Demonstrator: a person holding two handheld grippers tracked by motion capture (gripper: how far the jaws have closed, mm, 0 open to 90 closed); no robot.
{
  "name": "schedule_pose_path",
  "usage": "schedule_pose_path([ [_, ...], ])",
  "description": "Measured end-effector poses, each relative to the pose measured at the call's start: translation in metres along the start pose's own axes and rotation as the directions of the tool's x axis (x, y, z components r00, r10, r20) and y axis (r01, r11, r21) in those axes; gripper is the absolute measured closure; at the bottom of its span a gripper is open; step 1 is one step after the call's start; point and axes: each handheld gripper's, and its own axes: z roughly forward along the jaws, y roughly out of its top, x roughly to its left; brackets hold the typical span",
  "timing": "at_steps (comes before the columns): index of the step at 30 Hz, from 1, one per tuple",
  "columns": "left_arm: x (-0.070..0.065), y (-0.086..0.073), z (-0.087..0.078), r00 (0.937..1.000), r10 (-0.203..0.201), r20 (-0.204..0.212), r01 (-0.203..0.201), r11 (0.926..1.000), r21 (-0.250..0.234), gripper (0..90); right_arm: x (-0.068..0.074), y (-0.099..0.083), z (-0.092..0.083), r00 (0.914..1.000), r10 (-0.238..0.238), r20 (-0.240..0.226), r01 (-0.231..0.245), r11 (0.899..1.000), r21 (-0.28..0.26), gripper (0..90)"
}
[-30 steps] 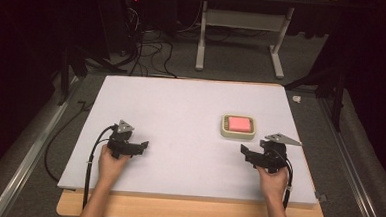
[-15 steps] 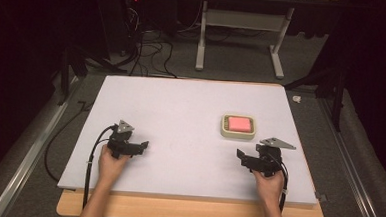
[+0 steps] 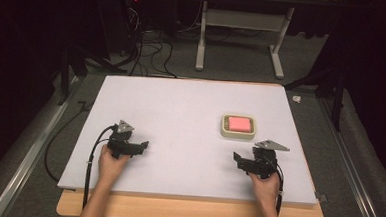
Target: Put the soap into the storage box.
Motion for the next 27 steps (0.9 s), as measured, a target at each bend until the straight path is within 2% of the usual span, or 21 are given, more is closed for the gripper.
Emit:
schedule_pose_path([
  [12, 0.0, 0.0, 0.0, 1.0, 0.0, 0.0, 0.0, 1.0, 0.0, 18.4, 0.005, -0.002, 0.006, 0.9997, -0.021, 0.007, 0.021, 1.0, 0.017, 20.0],
  [22, 0.0, 0.0, 0.0, 1.0, 0.0, 0.0, 0.0, 1.0, 0.0, 18.4, 0.01, -0.006, 0.015, 0.9986, -0.043, 0.032, 0.042, 0.998, 0.045, 20.3],
  [26, 0.0, 0.0, 0.0, 1.0, 0.001, 0.0, -0.001, 1.0, 0.0, 18.4, 0.013, -0.011, 0.022, 0.9951, -0.078, 0.061, 0.073, 0.994, 0.076, 20.2],
  [27, 0.0, 0.0, 0.0, 1.0, 0.001, 0.001, -0.001, 1.0, 0.0, 18.2, 0.016, -0.012, 0.024, 0.9909, -0.106, 0.083, 0.099, 0.991, 0.089, 20.0],
])
